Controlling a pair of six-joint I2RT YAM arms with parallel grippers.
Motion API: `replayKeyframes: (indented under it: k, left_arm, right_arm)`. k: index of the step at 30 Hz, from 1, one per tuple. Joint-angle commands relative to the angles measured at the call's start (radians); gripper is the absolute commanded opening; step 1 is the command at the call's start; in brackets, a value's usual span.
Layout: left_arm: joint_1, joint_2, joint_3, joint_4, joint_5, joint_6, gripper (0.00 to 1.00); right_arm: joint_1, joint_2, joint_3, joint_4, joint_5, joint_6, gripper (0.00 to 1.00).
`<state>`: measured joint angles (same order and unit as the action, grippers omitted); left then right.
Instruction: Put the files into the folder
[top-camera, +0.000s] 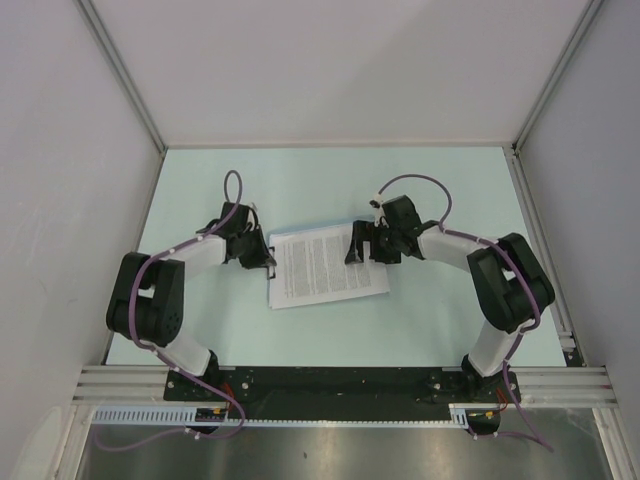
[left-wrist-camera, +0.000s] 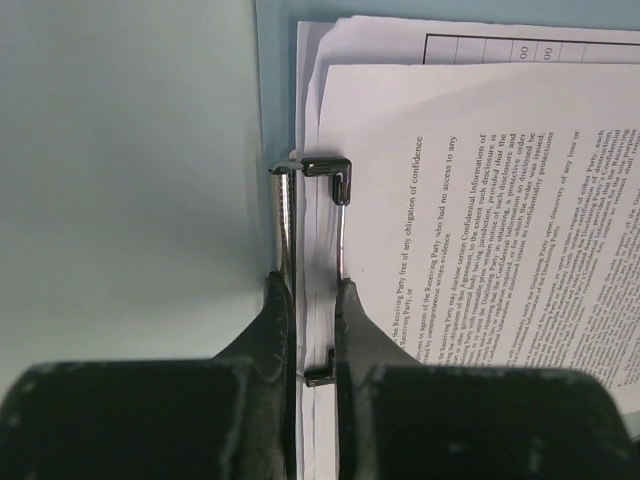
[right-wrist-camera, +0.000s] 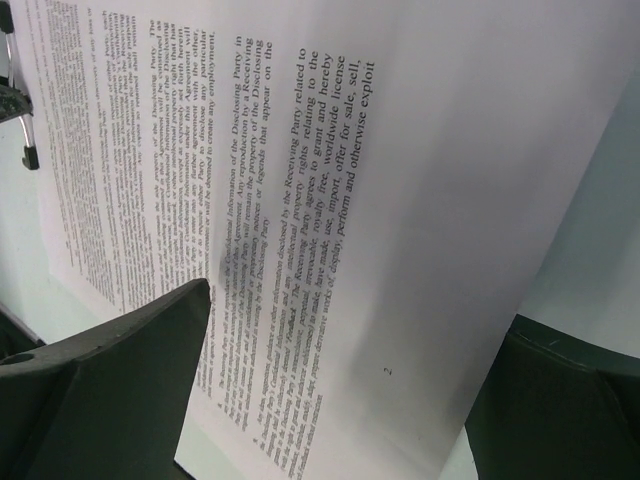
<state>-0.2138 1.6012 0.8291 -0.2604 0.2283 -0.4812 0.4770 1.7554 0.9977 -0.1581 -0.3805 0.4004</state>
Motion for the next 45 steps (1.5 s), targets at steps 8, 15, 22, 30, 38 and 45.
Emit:
replayKeyframes:
  k: [8, 15, 22, 30, 38, 45]
  left_arm:
    - [-0.042, 0.026, 0.062, -0.121, -0.052, 0.041, 0.00]
    - [-0.042, -0.020, 0.123, -0.165, -0.104, 0.099, 0.54]
    - [-0.041, -0.176, 0.199, -0.256, -0.167, 0.138, 1.00]
    - [-0.068, -0.510, -0.025, -0.244, -0.043, 0.092, 0.92]
    - [-0.068, -0.817, -0.021, -0.355, -0.173, 0.055, 0.95]
    - [-0.067, -0.969, 0.010, -0.425, -0.357, -0.019, 1.00]
  right_arm:
    - [0.054, 0.013, -0.010, 0.022, 0.057, 0.048, 1.00]
    - [-0.029, -0.014, -0.025, -0.024, 0.062, -0.029, 1.00]
    - [-0.092, -0.114, -0.024, -0.148, 0.165, -0.116, 1.00]
    - [0.098, -0.267, -0.025, -0.311, 0.351, -0.077, 1.00]
    - [0.532, -0.261, -0.024, -0.204, 0.442, 0.184, 0.74]
    - [0.657, -0.088, 0.045, -0.084, 0.414, 0.233, 0.66]
